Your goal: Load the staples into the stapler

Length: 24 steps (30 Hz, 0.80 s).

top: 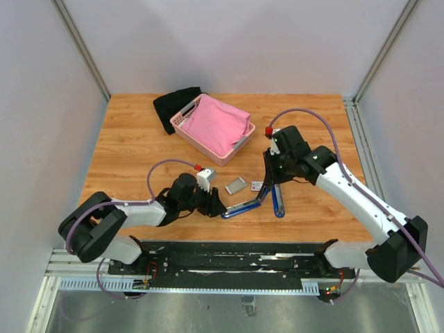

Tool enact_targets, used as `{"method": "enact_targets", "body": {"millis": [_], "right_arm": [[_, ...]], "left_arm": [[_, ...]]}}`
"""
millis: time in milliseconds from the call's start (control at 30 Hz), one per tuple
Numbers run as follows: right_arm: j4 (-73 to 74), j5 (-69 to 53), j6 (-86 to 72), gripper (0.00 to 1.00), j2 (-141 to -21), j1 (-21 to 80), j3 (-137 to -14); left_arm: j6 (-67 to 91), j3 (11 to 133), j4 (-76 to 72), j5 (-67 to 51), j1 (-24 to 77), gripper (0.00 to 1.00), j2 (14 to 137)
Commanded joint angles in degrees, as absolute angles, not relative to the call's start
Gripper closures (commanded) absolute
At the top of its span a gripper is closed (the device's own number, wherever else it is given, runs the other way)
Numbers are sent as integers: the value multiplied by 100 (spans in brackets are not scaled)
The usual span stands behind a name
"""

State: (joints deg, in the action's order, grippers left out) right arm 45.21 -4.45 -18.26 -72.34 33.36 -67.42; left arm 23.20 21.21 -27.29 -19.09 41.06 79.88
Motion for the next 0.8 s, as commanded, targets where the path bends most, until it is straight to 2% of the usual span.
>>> {"method": "enact_targets", "body": {"millis": [0, 333, 767], "right_arm": [[4778, 37, -2346, 94, -7365, 3882, -6994], [5095, 672, -2954, 86, -7886, 4838, -7340], [4915, 428, -3147, 60, -8270, 5467, -7646]], "left_arm": [[2247, 2246, -2810, -2074, 4134, 51, 8136], [2238, 2179, -2813, -2060, 4270, 61, 8253], [2260, 2000, -2812, -1961, 4313, 66, 8161]]}}
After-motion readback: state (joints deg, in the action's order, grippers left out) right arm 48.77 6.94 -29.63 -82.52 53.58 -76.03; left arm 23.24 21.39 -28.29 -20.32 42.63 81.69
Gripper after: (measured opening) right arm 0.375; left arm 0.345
